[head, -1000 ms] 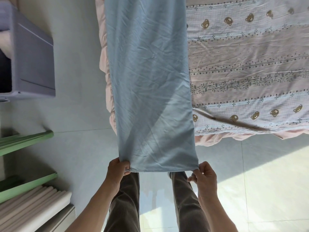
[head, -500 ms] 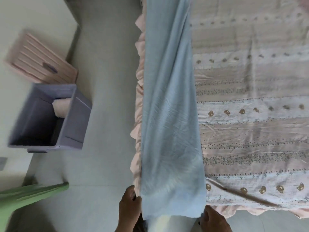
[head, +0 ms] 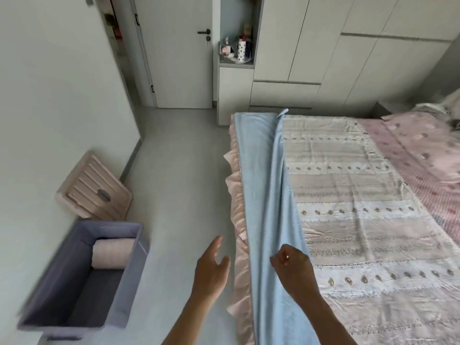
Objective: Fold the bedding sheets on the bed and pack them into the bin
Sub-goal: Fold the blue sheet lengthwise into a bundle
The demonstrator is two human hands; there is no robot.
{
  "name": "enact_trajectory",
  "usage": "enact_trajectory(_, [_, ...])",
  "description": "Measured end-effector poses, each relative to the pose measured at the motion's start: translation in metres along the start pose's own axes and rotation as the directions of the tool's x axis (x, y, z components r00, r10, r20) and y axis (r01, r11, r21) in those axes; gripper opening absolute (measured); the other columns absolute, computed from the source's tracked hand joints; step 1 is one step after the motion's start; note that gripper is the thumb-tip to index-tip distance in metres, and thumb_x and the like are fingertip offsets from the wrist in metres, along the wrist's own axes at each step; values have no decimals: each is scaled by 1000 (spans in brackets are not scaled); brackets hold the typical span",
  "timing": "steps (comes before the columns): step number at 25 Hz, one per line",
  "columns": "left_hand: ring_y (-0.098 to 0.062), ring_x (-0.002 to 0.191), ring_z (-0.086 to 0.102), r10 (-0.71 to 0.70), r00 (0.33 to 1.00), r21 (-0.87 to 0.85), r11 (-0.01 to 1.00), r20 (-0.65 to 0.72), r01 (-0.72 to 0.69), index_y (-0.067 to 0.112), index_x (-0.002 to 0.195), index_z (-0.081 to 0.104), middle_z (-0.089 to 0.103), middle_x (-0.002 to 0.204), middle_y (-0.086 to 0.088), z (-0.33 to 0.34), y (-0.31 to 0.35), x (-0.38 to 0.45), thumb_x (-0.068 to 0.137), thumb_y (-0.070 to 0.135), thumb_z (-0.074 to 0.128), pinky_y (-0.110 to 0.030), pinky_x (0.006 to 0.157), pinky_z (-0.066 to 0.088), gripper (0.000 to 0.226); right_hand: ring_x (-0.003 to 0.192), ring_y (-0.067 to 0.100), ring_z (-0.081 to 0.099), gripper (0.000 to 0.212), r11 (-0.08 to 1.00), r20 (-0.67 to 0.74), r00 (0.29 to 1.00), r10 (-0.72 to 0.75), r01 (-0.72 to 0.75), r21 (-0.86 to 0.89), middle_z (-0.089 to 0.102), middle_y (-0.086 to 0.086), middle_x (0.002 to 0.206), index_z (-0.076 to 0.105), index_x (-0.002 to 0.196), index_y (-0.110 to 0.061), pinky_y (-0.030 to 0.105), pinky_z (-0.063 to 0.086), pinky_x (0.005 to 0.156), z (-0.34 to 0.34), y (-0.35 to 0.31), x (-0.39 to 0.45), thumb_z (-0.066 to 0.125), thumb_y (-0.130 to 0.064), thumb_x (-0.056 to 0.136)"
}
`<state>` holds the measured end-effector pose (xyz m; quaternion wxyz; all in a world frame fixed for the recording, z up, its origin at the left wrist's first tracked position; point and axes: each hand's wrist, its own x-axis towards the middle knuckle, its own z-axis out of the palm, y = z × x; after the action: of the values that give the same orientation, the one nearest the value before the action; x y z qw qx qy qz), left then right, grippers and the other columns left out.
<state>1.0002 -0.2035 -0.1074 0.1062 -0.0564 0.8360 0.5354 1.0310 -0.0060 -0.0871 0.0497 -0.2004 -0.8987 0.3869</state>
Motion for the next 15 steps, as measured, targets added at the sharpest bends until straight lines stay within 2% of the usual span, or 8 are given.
enact_trajectory(2, [-15, 135, 45, 99, 995, 25, 995, -2, -99, 26, 148, 38, 44, 150, 4, -44, 25, 33, 96, 17, 54, -31, 111, 37, 56, 54, 22, 42, 29, 998, 5, 998, 60, -60, 24, 53, 8, 59, 42, 61, -9, 22, 34, 50, 6, -47, 27, 66, -9, 78])
enact_trajectory(4, [-15, 136, 44, 136, 991, 52, 989, -10, -136, 27, 149, 36, 43, 151, 4, -80, 42, 73, 96, 18, 55, -30, 110, 36, 57, 63, 25, 51, 27, 995, 21, 995, 101, -101, 27, 60, 7, 67, 45, 62, -11, 22, 37, 54, 16, -84, 52, 65, -11, 79])
enact_trajectory(6, [-15, 137, 42, 170, 985, 35, 985, -8, -170, 29, 150, 34, 41, 152, 4, -100, 61, 113, 95, 18, 54, -30, 111, 35, 59, 64, 20, 54, 25, 994, 37, 994, 102, -104, 41, 60, 1, 70, 48, 64, -13, 23, 38, 57, 25, -108, 82, 67, -14, 80])
enact_trajectory(11, [-16, 148, 19, 278, 960, 158, 948, 21, -278, 27, 156, 15, 21, 160, 6, -86, 109, 233, 92, 14, 56, -30, 118, 18, 77, 62, 13, 51, 25, 1000, -38, 999, 1, -1, -4, 55, -5, 72, 45, 68, -23, 28, 39, 58, 45, -127, 175, 64, -8, 76])
enact_trajectory(13, [-17, 149, 14, 312, 946, 160, 933, 92, -323, 28, 156, 11, 16, 162, 3, -70, 129, 289, 91, 16, 58, -29, 118, 14, 81, 63, 8, 50, 21, 1000, -55, 998, 3, -4, -16, 60, -11, 88, 52, 81, -28, 27, 40, 62, 54, -128, 220, 63, -10, 79])
enact_trajectory(15, [-16, 149, 12, 332, 929, 174, 917, 162, -358, 31, 155, 9, 13, 163, 3, -54, 151, 362, 92, 17, 58, -24, 115, 12, 81, 74, 9, 56, 24, 1000, -94, 995, 19, -20, -8, 60, -15, 107, 58, 101, -27, 27, 42, 68, 65, -137, 287, 63, -13, 83])
